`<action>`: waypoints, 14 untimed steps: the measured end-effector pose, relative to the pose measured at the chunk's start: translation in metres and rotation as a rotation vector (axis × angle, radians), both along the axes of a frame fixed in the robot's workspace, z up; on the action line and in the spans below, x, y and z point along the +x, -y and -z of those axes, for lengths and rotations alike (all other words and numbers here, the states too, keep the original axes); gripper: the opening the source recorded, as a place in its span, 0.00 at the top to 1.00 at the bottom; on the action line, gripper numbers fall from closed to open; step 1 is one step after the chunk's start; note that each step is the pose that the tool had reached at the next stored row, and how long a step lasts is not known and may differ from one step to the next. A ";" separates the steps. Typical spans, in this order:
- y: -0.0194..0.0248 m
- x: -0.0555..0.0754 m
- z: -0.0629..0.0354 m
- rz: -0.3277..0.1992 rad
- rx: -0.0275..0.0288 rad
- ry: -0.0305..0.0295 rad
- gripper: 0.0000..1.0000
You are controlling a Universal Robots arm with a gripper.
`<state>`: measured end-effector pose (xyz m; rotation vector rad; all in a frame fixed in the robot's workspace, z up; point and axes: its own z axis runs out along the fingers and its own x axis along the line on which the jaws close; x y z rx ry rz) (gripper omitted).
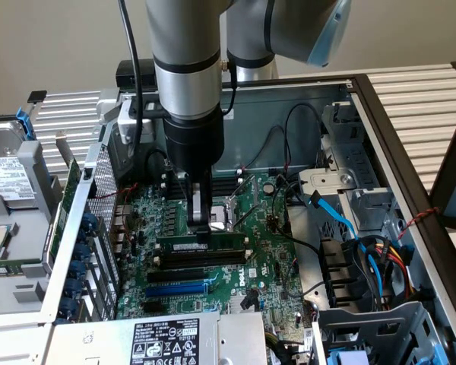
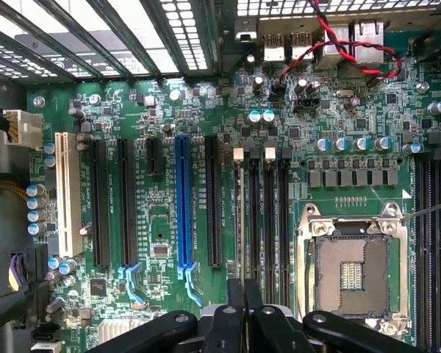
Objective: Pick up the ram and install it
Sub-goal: 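Insert the ram into the slot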
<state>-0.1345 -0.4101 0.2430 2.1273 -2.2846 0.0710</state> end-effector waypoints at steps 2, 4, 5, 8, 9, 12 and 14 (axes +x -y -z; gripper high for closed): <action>0.0000 0.000 0.0003 -0.005 0.0000 0.0000 0.88; 0.0000 0.000 0.0006 -0.013 -0.0001 -0.0001 0.88; 0.0000 0.000 0.0006 -0.016 -0.0001 0.0000 0.88; 0.0000 0.000 0.0007 -0.021 -0.0001 0.0000 0.88; 0.0000 0.000 0.0008 -0.021 -0.0001 0.0000 0.88; 0.0000 0.000 0.0031 -0.021 0.0002 0.0005 0.88; 0.0000 0.000 0.0037 -0.021 -0.0002 0.0002 0.88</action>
